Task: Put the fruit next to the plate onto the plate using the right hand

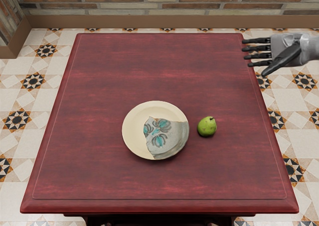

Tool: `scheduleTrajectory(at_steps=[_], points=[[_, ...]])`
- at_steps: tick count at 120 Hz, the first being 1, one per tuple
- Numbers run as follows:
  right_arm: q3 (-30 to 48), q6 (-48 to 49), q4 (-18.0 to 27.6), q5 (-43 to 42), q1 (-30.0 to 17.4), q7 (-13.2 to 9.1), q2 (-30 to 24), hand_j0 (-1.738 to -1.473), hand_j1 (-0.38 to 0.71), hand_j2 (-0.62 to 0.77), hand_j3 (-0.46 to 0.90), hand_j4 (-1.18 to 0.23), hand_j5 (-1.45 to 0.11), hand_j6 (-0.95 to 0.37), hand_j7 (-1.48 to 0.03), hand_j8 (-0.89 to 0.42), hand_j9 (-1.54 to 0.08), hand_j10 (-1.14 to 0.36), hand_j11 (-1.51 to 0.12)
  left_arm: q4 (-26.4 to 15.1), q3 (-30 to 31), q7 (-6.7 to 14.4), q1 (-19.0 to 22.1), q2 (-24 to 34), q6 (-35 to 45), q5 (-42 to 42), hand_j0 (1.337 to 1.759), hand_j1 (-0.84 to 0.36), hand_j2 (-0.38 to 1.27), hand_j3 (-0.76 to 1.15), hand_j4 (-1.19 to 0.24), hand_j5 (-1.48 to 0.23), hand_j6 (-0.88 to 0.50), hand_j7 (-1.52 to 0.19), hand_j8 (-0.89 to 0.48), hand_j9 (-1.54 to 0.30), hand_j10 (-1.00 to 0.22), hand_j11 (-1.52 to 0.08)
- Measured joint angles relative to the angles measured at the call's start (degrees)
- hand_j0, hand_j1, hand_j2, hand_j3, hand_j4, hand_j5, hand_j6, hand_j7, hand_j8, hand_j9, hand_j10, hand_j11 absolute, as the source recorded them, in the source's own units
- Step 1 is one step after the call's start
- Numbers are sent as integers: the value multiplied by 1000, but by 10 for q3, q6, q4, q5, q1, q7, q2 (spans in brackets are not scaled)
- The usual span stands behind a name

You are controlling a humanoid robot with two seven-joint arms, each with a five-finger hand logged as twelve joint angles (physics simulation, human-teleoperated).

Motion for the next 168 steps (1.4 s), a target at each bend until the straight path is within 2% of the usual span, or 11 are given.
scheduleTrajectory(at_steps=[23, 41, 51, 67, 79, 117, 133, 150, 168], points=[[4, 0, 12, -1, -1, 0, -4, -1658, -349, -1, 0, 0, 0, 1, 0, 1, 0, 1, 0, 0, -1, 0, 0, 0, 0, 0, 1658, 337, 2, 0, -10, -13, -10, -13, -10, -13, -10, -13], [0, 0, 18, -24, 20, 0, 13, -1658, -349, 0, 0, 0, 0, 2, 0, 1, 0, 1, 0, 0, -1, 0, 0, 0, 0, 0, 1658, 337, 2, 0, -10, -13, -10, -13, -10, -13, -10, -13], [-8, 0, 36, -49, 38, 0, 25, -1658, -349, 0, 0, 0, 0, 1, 0, 1, 0, 1, 0, 0, 0, 0, 0, 0, 0, 0, 1658, 337, 2, 0, -10, -13, -10, -13, -10, -13, -10, -13], [-79, 0, 89, -70, 102, 0, 34, -1658, -349, 0, 0, 0, 0, 0, 0, 0, 0, 0, 0, 0, 2, 0, 1, 0, 0, 0, 1658, 337, 2, 0, -10, -13, -10, -13, -10, -13, -10, -13], [-117, 0, 113, -103, 137, 0, 66, -1658, -343, -1, 0, -6, -7, -5, -7, -5, -7, -5, -7, 0, 3, 0, 1, 0, 0, 0, 1658, 337, 2, 0, -10, -13, -10, -13, -10, -13, -10, -13], [-294, 0, 149, -137, 235, 0, 124, -1658, -226, -21, 0, -104, -133, -104, -133, -103, -133, -103, -133, 1, 4, 0, 2, 0, 0, 0, 1658, 337, 2, 0, -10, -13, -10, -13, -10, -13, -10, -13], [-361, -70, 201, -149, 278, 0, 125, -1658, -268, -14, 0, -69, -88, -69, -88, -69, -88, -68, -88, 1, 4, 0, 2, 0, 0, 0, 1658, 337, 2, 0, -10, -13, -10, -13, -10, -13, -10, -13], [-382, -160, 241, -187, 291, 0, 127, -1658, -309, -7, 0, -35, -44, -36, -44, -35, -44, -35, -44, 1, 4, 0, 2, 0, 0, 0, 1658, 337, 2, 0, -10, -13, -10, -13, -10, -13, -10, -13], [-403, -292, 315, -215, 297, 0, 129, -1658, -330, -3, 0, -18, -21, -18, -21, -18, -21, -17, -21, 1, 4, 0, 2, 0, 0, 0, 1658, 337, 2, 0, -10, -13, -10, -13, -10, -13, -10, -13]])
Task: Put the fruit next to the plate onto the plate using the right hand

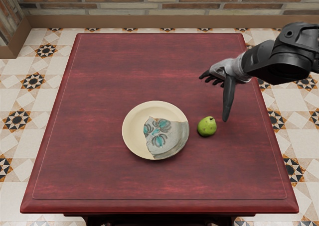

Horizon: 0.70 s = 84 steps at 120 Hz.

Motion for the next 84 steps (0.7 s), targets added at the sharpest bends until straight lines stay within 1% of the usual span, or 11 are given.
scheduleTrajectory(at_steps=[13, 28, 52, 63, 84], points=[[-8, -77, 41, -5, 3, 0, 0, -1658, -338, -2, 0, -11, -13, -12, -12, -11, -13, -11, -12, 0, 0, 0, 0, 0, 0, 0, 1658, 337, 2, 0, -10, -13, -10, -13, -10, -13, -10, -13], [-12, -136, 78, -6, 8, 0, -6, -1658, -343, -1, 0, -7, -7, -7, -7, -7, -7, -6, -7, 0, 0, 0, 0, 0, 0, 0, 1658, 337, 2, 0, -10, -13, -10, -13, -10, -13, -10, -13], [-21, -196, 156, -4, 14, 0, -28, -1658, -347, 0, 0, -3, -3, -4, -3, -3, -3, -3, -3, 0, 0, 0, 0, 0, 0, 0, 1658, 337, 2, 0, -10, -13, -10, -13, -10, -13, -10, -13], [-36, -235, 173, -4, 15, 0, -22, -1658, -348, 0, 0, -2, -2, -3, -2, -3, -2, -2, -2, 0, 0, 0, 0, 0, 0, 0, 1658, 337, 2, 0, -10, -13, -10, -13, -10, -13, -10, -13], [-75, -328, 182, -3, 14, 0, 21, -1658, -349, 0, 0, -2, -1, -2, -1, -2, -1, -1, -1, 0, 0, 0, 0, 0, 0, 0, 1658, 337, 2, 0, -10, -13, -10, -13, -10, -13, -10, -13]])
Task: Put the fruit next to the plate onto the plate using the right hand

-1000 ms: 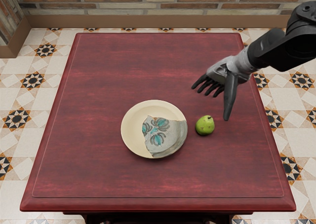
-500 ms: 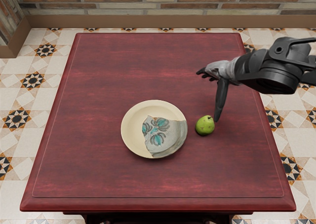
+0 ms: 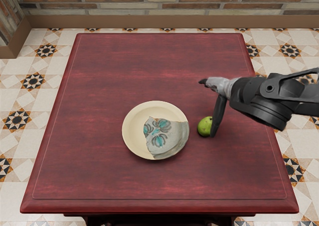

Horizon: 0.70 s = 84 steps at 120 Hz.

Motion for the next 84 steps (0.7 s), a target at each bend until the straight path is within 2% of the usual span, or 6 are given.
scheduleTrajectory(at_steps=[19, 53, 84], points=[[-35, -62, 2, 0, -1, 0, 35, -1658, -349, 0, 0, -1, 0, -2, 0, -1, 0, -1, 0, 0, 0, 0, 0, 0, 0, 0, 1658, 337, 2, 0, -10, -13, -10, -13, -10, -13, -10, -13], [-63, -79, 2, -1, -22, 0, 64, -1658, -342, -1, 0, -6, -7, -7, -7, -7, -7, -6, -7, 0, 0, 0, 0, 0, 0, 0, 1658, 337, 2, 0, -10, -13, -10, -13, -10, -13, -10, -13], [-76, -80, 0, -18, -41, 0, 49, -1658, -209, -23, 0, -118, -153, -119, -153, -118, -153, -118, -153, 0, 0, 0, 0, 0, 0, 0, 1658, 337, 2, 0, -10, -13, -10, -13, -10, -13, -10, -13]])
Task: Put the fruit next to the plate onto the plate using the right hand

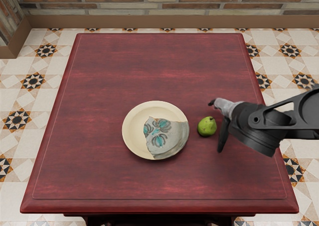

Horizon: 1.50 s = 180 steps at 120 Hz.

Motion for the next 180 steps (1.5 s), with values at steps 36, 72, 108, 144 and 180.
scheduleTrajectory(at_steps=[36, 72, 108, 144, 180], points=[[5, 0, -30, -65, -43, 0, 12, -1658, -147, -33, 0, -169, -219, -170, -219, -169, -219, -169, -219, 0, 0, 0, 1, 0, 0, 0, 1658, 337, 2, 0, -10, -13, -10, -13, -10, -13, -10, -13], [5, 0, -30, -70, -26, 0, 20, -1658, -145, -33, 0, -171, -222, -172, -222, -172, -222, -171, -222, 0, 0, 0, 1, 0, 0, 0, 1658, 337, 2, 0, -10, -13, -10, -13, -10, -13, -10, -13], [5, 0, -29, -68, -23, 0, 35, -1658, -103, -40, 0, -206, -268, -207, -268, -207, -268, -206, -268, 0, 0, 0, 1, 0, 0, 0, 1658, 337, 2, 0, -10, -13, -10, -13, -10, -13, -10, -13], [1, 0, -25, -69, -22, 0, 40, -1658, 15, -60, 0, -304, -395, -305, -395, -304, -395, -304, -395, 0, 0, 0, 2, 0, 0, 0, 1658, 337, 2, 0, -10, -13, -10, -13, -10, -13, -10, -13], [-2, 0, -12, -72, -18, 0, 39, -1658, 49, -66, 0, -333, -432, -333, -432, -333, -432, -333, -432, 0, 0, 0, 1, 0, 0, 0, 1658, 337, 2, 0, -10, -13, -10, -13, -10, -13, -10, -13]])
